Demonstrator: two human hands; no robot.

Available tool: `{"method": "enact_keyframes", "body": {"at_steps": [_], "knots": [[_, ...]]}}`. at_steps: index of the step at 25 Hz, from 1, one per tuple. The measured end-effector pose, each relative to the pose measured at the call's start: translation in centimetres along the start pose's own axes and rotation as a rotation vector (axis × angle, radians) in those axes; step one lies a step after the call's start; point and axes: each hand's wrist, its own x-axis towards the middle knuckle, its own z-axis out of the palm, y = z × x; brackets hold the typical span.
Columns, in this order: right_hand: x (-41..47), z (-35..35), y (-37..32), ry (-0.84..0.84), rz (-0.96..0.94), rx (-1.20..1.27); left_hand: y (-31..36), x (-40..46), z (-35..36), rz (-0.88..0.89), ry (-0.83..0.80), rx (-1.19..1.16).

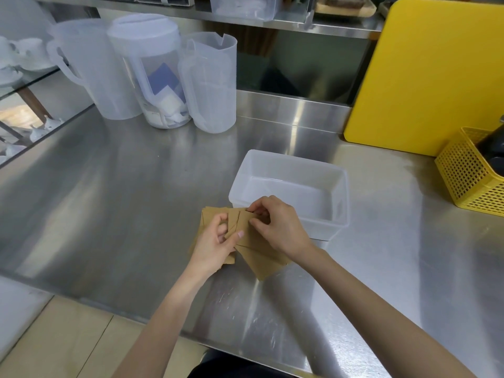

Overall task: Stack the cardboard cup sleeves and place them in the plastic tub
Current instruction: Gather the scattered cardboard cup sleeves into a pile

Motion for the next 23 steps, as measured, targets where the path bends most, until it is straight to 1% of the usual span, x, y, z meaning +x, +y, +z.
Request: {"method": "enact_keyframes", "body": {"at_steps": [3,5,8,9,11,14,15,17,19,23], "knots": [[-0.5,-0.1,0.5,0.022,-0.017,0.017,0.1,-0.1,0.2,-0.001,0.0,0.013],[-1.3,-0.7,1.1,0.099,-0.001,0.051,0.1,-0.1,0.2,-0.003,0.012,0.028],[-3.1,-2.1,2.8,0.236,0.108,0.161,0.3,-0.2,0.0,0.009,0.015,0.019],[-3.8,-2.6,3.5,0.256,0.147,0.199,0.4,-0.3,0.0,0.012,0.007,0.002],[-4.8,-3.3,4.8,0.199,0.228,0.309,0.9,-0.4,0.2,0.012,-0.02,-0.039],[-6.0,-3.8,5.9,-0.026,0.325,0.581,1.3,-0.7,1.3,0.012,-0.085,-0.069],[-6.3,-3.8,6.1,-0.056,0.332,0.634,1.3,-0.8,1.8,0.013,-0.111,-0.07],[-6.7,-3.7,6.8,0.003,0.317,0.697,1.0,-1.0,2.9,0.017,-0.15,-0.054],[-6.9,-3.7,7.3,0.088,0.286,0.681,0.5,-0.9,3.8,0.037,-0.165,0.002],[-7.6,-3.8,8.2,0.166,0.258,0.511,-0.3,-0.7,4.9,0.048,-0.197,0.14]]}}
